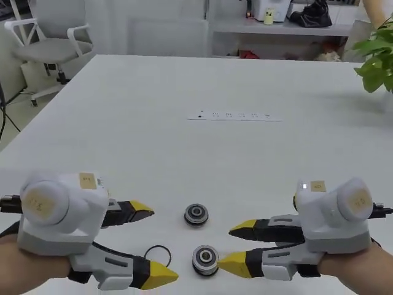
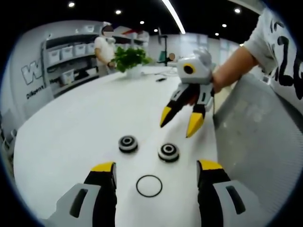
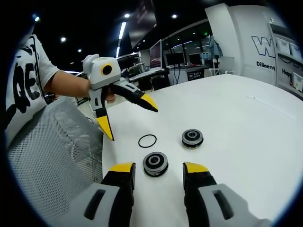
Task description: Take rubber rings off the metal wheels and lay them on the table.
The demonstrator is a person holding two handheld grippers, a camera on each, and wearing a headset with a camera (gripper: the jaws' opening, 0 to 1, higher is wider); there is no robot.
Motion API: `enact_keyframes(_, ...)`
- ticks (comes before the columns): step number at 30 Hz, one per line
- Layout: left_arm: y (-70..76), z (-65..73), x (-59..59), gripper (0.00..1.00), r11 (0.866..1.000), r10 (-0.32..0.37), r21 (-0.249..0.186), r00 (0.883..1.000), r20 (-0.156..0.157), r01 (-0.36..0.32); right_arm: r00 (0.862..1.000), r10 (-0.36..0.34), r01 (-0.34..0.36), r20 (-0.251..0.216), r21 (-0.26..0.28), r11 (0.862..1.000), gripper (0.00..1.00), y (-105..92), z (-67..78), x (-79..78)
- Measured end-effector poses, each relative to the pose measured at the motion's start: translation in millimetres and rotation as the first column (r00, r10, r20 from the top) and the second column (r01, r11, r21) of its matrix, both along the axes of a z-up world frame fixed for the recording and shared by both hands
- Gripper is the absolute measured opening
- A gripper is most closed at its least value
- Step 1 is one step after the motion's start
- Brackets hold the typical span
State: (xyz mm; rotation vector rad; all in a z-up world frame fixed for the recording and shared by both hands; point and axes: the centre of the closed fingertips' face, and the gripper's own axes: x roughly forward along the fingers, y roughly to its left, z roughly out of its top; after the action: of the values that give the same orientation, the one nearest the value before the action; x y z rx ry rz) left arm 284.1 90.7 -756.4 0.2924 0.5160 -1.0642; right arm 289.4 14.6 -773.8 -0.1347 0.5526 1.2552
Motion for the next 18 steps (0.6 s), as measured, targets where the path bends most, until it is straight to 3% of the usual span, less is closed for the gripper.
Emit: enact_keyframes(18, -19.6, -4.2, -0.8, 0.64, 0.999, -0.036, -0.025, 0.999, -0.014, 0.036, 1.000, 0.018, -0.017, 0.014, -0.016, 1.000, 0.38, -5.5, -10.8, -2.6)
